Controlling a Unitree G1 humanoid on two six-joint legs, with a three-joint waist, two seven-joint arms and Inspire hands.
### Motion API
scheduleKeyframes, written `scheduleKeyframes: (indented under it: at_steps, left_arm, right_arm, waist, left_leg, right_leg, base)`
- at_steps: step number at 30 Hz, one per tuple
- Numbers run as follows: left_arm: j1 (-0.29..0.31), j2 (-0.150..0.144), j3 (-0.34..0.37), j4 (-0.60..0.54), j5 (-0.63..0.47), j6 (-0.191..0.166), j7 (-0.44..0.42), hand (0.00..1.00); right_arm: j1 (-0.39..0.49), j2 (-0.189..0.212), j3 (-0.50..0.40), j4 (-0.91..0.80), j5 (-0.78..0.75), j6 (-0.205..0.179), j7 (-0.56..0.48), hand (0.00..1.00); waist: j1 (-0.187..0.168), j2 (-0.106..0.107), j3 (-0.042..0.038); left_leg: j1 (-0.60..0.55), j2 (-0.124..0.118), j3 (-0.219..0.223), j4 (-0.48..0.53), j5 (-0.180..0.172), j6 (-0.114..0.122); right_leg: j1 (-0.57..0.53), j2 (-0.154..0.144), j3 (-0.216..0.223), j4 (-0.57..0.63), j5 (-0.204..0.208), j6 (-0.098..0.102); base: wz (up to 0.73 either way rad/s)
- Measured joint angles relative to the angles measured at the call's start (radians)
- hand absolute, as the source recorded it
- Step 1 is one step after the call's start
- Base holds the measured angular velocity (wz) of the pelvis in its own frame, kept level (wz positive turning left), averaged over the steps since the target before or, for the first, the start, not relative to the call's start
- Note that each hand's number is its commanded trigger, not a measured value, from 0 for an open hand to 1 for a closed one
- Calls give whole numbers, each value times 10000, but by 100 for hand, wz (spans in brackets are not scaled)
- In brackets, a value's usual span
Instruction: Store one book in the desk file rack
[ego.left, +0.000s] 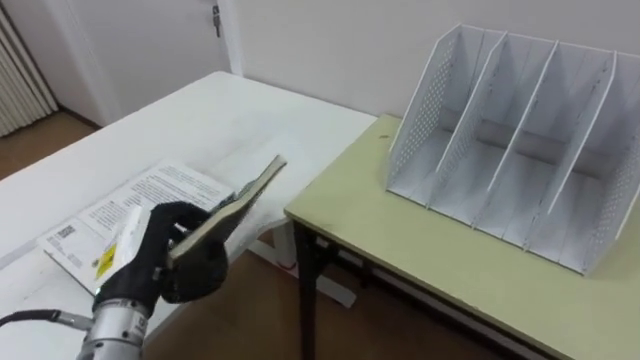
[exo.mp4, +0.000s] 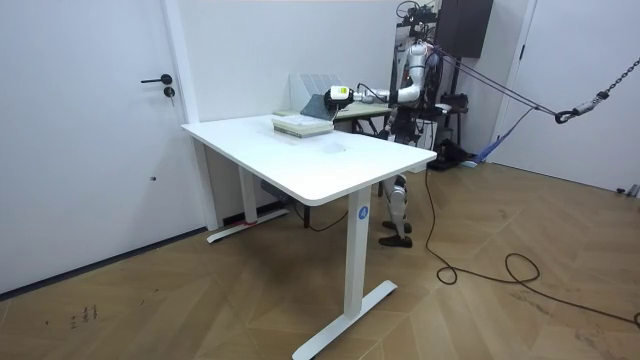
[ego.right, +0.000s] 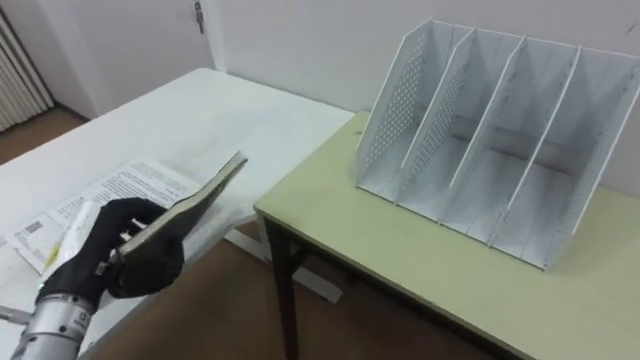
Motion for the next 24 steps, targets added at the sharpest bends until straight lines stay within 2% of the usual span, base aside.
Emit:
scheduleKeyframes:
  at_steps: [2,6,7,10,16,20,24]
  left_arm:
    - [-4,11,13,-67,-1479,-199,-256,100]
    - [-5,55,60,-558,-2951,-401,-712,100]
    - [-3,59,57,-703,-3609,-472,-951,100]
    - [18,60,32,-830,-4984,-676,-1434,100]
    - [52,71,49,-821,-7019,-785,-2353,100]
    - [53,71,54,-819,-8551,-783,-3148,100]
    - [79,70,49,-817,-9425,-780,-3807,100]
  right_arm:
    - [9,92,-26,-951,9,-60,226,0]
    - [102,214,30,-2941,65,-124,630,0]
    - [148,210,29,-3652,201,-134,777,0]
    - [168,226,81,-4856,810,-372,1146,0]
    - [321,314,81,-6041,1320,-432,1579,0]
    - [320,344,83,-6749,1783,-428,1891,0]
    - [299,346,86,-7322,2348,-417,2184,0]
  waist:
    - [40,8,9]
    - [58,50,35]
    - [144,82,57]
    - [154,138,87]
    - [146,139,93]
    - [162,142,92]
    - [211,148,92]
  left_leg:
    - [2,-1,7,-1,-4,0]
    - [-177,8,-5,35,-5,-1]
    - [-183,9,-3,37,-5,-1]
    - [-42,9,6,-29,-4,-1]
    - [-136,10,-1,5,-5,-1]
    - [-118,21,90,61,-4,1]
    - [-164,40,182,87,-4,2]
  right_leg:
    - [-43,-15,15,53,0,1]
    - [-113,-16,-20,79,4,1]
    - [-132,-14,16,95,6,-2]
    - [-26,-8,33,85,6,-2]
    - [-82,-21,30,150,5,-1]
    - [-166,-15,206,262,4,0]
    - [-320,-23,307,453,-9,-10]
  base:
    - [-8]
    - [1]
    - [0]
    - [1]
    - [1]
    - [-8]
    - [-8]
